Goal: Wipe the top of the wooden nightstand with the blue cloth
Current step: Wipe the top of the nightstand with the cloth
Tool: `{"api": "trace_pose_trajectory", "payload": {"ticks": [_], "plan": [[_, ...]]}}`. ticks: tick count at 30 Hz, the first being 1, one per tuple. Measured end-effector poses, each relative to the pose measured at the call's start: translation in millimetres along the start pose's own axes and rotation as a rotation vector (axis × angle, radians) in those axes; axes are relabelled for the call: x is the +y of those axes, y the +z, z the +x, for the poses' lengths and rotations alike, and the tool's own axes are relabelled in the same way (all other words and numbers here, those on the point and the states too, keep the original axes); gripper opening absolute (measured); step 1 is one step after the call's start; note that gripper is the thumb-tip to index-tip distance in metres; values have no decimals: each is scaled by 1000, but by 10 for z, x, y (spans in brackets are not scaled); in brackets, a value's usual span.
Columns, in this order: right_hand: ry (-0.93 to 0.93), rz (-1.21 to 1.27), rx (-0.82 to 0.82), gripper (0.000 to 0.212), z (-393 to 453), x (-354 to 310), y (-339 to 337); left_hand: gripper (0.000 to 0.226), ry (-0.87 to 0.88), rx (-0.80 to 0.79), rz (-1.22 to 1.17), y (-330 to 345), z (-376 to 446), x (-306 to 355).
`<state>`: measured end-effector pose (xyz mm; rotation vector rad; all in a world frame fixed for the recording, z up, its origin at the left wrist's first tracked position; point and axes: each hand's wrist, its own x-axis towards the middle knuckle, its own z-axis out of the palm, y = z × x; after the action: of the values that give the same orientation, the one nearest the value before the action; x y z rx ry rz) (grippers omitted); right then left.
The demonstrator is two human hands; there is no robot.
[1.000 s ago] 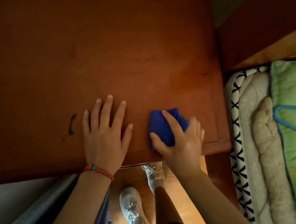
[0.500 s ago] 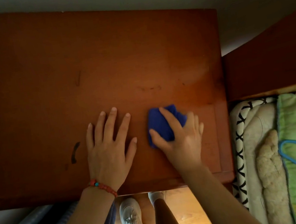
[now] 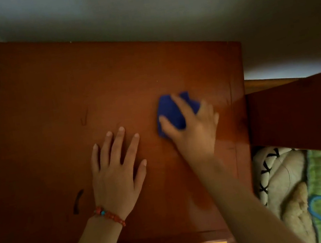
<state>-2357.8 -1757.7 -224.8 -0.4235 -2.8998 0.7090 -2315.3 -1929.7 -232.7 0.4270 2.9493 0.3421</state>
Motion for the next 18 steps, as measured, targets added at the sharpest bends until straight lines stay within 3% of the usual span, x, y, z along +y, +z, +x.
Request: {"api": "trace_pose_trajectory", "payload": {"ticks": [4, 10, 18], "plan": [[94, 55, 29, 55, 792, -39, 125, 52, -4, -26, 7, -7, 5, -10], [75, 22, -36, 57, 218, -31, 23, 52, -34, -19, -32, -100, 127, 37], [67, 42, -4, 53, 1110, -72, 124, 54, -49, -17, 28, -176, 746, -151]]}}
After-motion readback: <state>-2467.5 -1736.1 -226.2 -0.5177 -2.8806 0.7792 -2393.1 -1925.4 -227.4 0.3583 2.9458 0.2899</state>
